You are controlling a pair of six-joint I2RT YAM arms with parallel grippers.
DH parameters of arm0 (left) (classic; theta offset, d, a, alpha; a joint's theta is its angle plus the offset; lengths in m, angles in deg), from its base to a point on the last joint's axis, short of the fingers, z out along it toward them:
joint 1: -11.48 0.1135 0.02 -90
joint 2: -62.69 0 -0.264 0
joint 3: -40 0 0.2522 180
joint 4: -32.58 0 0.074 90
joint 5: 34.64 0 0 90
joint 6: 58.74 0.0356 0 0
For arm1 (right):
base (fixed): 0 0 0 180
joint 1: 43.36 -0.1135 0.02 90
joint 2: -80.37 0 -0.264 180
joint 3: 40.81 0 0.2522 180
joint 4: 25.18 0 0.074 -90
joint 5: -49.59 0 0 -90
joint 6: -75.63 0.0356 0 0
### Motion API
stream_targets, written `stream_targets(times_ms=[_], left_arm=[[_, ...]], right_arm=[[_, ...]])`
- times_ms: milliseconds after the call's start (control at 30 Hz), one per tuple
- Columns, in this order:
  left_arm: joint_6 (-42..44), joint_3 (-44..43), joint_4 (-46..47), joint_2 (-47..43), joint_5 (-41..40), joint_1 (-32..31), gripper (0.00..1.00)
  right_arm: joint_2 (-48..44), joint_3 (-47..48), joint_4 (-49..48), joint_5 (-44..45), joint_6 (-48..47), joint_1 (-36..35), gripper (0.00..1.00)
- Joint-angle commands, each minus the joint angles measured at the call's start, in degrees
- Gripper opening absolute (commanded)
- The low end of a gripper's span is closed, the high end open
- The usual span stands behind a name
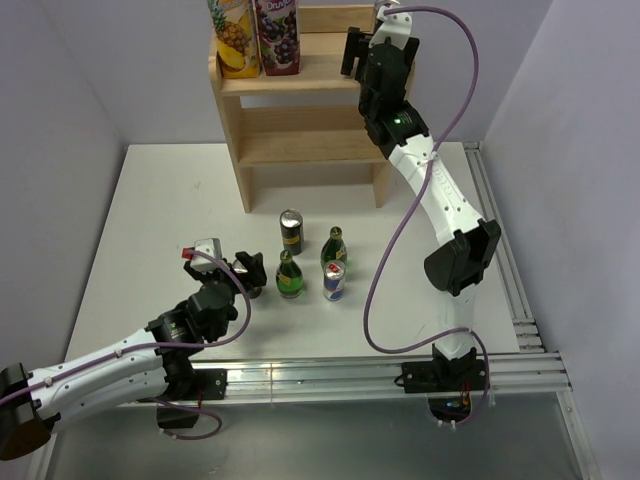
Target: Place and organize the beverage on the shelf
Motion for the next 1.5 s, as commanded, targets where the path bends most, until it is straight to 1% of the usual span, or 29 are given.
stream_targets(times_ms=[0,167,200,333,500,567,700,800,867,900,933,1000,1033,1067,1100,1133,1167,1200,1233,1267,1333,1400,1467], left_arm=[[-0.5,-0.7,0.4,-0.6,-0.3,-0.3,0.99],[-0.3,-0.8,0.6,-0.2,-0.5,-0.3,0.99],[-0.3,-0.8,0.7,-0.2,-0.5,-0.3,0.99],[-0.5,-0.8,0.4,-0.5,-0.1,-0.3,0.99],[-0.5,-0.6,0.3,-1.6,0.2,-0.3,0.99],[-0.5,-0.6,0.4,-1.5,0.2,-0.3,0.99],[-0.7,-0.9,0.0,-1.3,0.3,-0.3,0.99],[-0.8,-0.7,0.1,-1.5,0.6,-0.3,0.99],[-0.6,-0.7,0.3,-1.6,0.7,-0.3,0.99],[-0.5,-0.6,0.4,-1.7,0.7,-0.3,0.99],[-0.5,-0.6,0.3,-1.6,0.6,-0.3,0.99],[-0.5,-0.8,0.3,-1.2,0.5,-0.3,0.99],[-0.4,-0.8,0.3,-0.8,0.5,-0.3,0.99],[-0.4,-1.1,0.1,-0.5,0.5,-0.3,0.99],[-0.5,-1.2,0.0,-0.2,0.5,-0.3,0.99],[-0.5,-1.3,-0.7,0.3,0.6,-0.3,0.99],[-0.6,-2.0,-1.3,0.7,0.7,-0.3,0.99],[-0.9,-2.3,-1.6,1.2,1.2,-0.3,0.99],[-0.9,-2.6,-1.8,1.5,1.5,-0.3,0.99],[-1.1,-2.8,-2.3,1.8,1.5,-0.3,0.99],[-1.5,-3.2,-2.8,2.4,0.9,-0.3,0.99],[-1.3,-3.6,-3.1,3.0,0.5,-0.3,0.99],[-0.8,-4.2,-3.1,3.1,0.2,-0.3,0.99]], right_arm=[[-4.7,-1.6,-0.9,6.1,-1.0,1.5,0.91],[-8.9,-6.0,-0.4,7.7,0.1,1.1,0.92],[-9.4,-6.5,0.1,7.8,2.4,1.0,0.92],[-11.9,-10.1,0.5,9.1,3.3,0.7,0.93],[-16.9,-17.2,0.8,10.6,4.9,-0.4,0.93],[-19.7,-20.5,2.2,10.2,7.6,-0.7,0.93],[-25.1,-27.4,1.7,10.1,8.8,-2.3,0.93],[-29.3,-32.2,2.7,11.8,9.4,-5.2,0.93],[-33.4,-36.7,4.5,12.4,11.9,-7.6,0.93],[-36.9,-38.7,5.2,12.4,13.1,-8.6,0.93],[-38.8,-43.6,5.2,12.0,14.2,-11.0,0.93],[-42.7,-49.2,4.9,11.1,17.8,-14.0,0.93],[-45.8,-54.1,5.0,11.2,19.3,-15.6,0.93],[-47.3,-56.6,5.8,11.3,22.4,-19.2,0.93],[-49.9,-61.7,6.1,11.4,24.0,-21.2,0.93],[-51.4,-64.6,5.0,9.3,26.0,-24.8,0.92],[-52.8,-67.7,4.1,7.8,26.8,-26.5,0.93],[-56.1,-74.1,2.7,6.7,27.7,-28.2,0.92],[-58.0,-77.5,-0.5,4.8,28.6,-29.7,0.93],[-61.6,-84.0,-1.9,3.1,30.3,-32.4,0.92],[-64.5,-89.5,-4.2,2.6,33.2,-35.1,0.93],[-66.6,-95.1,-4.0,3.2,37.3,-37.4,0.93],[-66.9,-97.6,-2.9,3.7,40.4,-38.7,0.93]])
